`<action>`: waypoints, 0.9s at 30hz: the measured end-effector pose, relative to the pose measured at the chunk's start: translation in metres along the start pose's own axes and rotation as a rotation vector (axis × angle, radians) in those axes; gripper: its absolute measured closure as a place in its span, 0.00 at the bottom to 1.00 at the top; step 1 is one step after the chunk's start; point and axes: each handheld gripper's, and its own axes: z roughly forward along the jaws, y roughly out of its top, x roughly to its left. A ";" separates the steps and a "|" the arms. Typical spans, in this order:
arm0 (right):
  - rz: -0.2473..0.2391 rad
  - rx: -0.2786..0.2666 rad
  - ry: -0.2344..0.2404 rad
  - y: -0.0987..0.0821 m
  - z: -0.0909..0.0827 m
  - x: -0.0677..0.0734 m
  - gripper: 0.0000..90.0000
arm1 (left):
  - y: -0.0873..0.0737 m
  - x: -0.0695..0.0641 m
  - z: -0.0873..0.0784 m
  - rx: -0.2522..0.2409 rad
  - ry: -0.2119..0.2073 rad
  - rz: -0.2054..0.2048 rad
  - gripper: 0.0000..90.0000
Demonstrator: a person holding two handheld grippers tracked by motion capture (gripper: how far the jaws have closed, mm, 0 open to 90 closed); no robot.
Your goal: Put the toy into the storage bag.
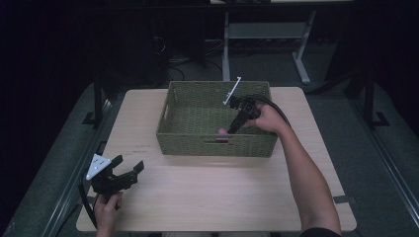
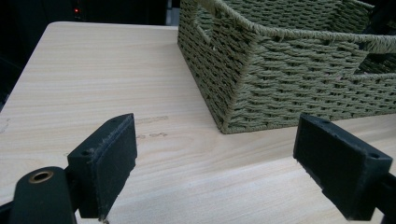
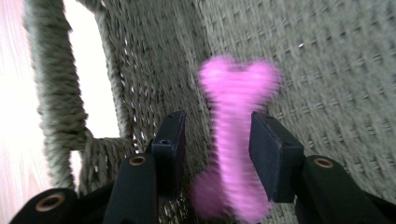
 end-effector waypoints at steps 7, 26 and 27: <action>-0.005 -0.007 -0.014 -0.001 -0.006 0.004 0.60 | 0.000 -0.001 0.001 -0.001 -0.002 0.001 0.14; -0.001 -0.080 -0.035 -0.018 -0.032 0.021 0.52 | 0.000 -0.004 0.001 0.002 -0.007 0.010 0.14; -0.003 -0.087 -0.036 -0.018 -0.034 0.023 0.52 | 0.000 -0.004 0.001 0.003 -0.008 0.010 0.14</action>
